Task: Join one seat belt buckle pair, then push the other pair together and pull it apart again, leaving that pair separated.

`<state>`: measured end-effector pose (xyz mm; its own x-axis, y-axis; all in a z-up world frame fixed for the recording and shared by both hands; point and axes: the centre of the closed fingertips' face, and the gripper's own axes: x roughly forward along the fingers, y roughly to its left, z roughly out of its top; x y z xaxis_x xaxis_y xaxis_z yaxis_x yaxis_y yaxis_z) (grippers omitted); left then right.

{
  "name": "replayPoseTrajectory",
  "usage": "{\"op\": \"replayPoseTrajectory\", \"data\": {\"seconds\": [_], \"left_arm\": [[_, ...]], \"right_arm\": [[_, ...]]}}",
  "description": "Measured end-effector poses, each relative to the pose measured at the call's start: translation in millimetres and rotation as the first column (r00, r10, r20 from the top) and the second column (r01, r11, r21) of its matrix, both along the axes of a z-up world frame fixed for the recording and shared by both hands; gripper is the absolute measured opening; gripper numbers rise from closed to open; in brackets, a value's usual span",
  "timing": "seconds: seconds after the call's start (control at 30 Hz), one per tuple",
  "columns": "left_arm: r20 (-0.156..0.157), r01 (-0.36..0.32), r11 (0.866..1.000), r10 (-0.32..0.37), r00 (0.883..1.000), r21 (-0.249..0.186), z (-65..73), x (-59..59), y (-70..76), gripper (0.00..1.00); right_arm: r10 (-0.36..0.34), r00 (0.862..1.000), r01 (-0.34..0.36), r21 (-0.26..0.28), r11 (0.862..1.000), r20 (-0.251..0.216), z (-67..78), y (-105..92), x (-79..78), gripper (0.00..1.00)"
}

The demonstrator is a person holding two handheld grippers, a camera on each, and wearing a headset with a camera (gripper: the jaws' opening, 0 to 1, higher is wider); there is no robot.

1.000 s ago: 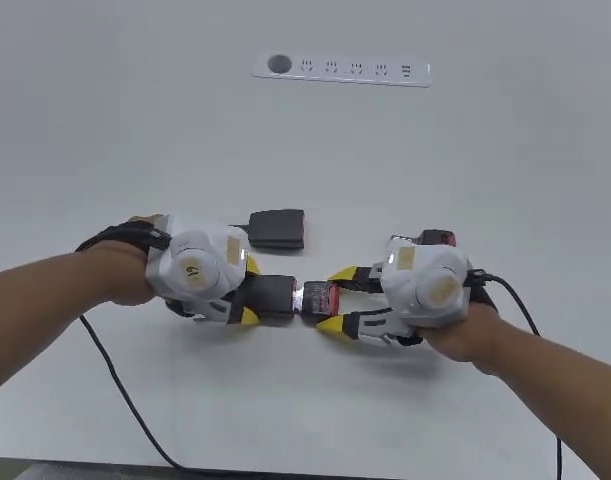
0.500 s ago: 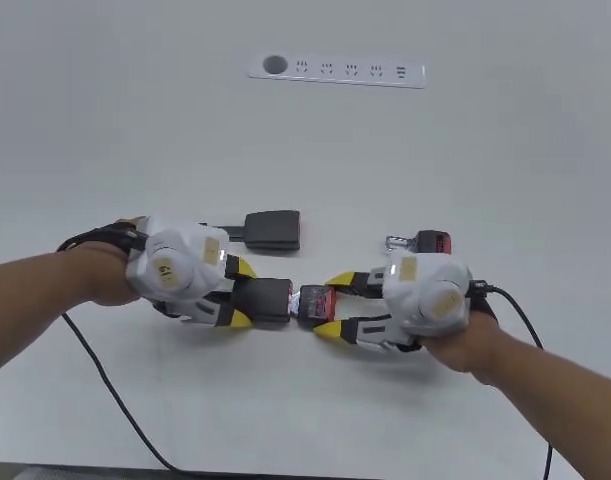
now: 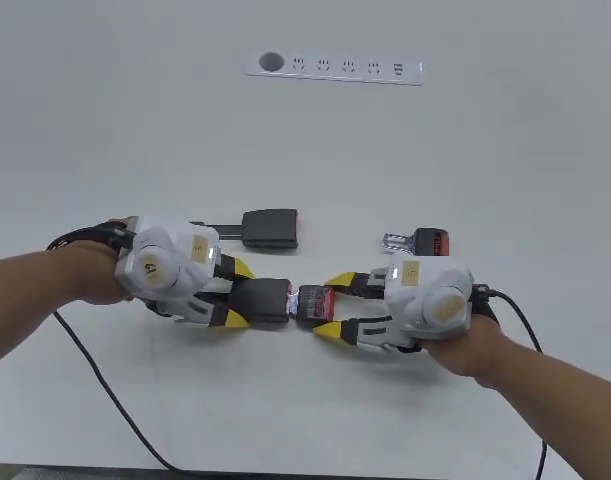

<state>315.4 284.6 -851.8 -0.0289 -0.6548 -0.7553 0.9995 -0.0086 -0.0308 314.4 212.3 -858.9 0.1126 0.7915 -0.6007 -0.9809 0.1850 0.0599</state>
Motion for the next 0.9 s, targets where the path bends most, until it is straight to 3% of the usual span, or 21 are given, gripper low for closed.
{"op": "replayPoseTrajectory", "data": {"seconds": [0.9], "left_arm": [[-0.003, 0.013, 1.000, -0.013, 1.000, -0.011, -4.4, 0.8, 1.1, 0.32]], "right_arm": [[-0.019, 1.000, 0.019, 0.027, 0.999, -0.009, 0.0, -1.3, -0.4, 0.32]]}}
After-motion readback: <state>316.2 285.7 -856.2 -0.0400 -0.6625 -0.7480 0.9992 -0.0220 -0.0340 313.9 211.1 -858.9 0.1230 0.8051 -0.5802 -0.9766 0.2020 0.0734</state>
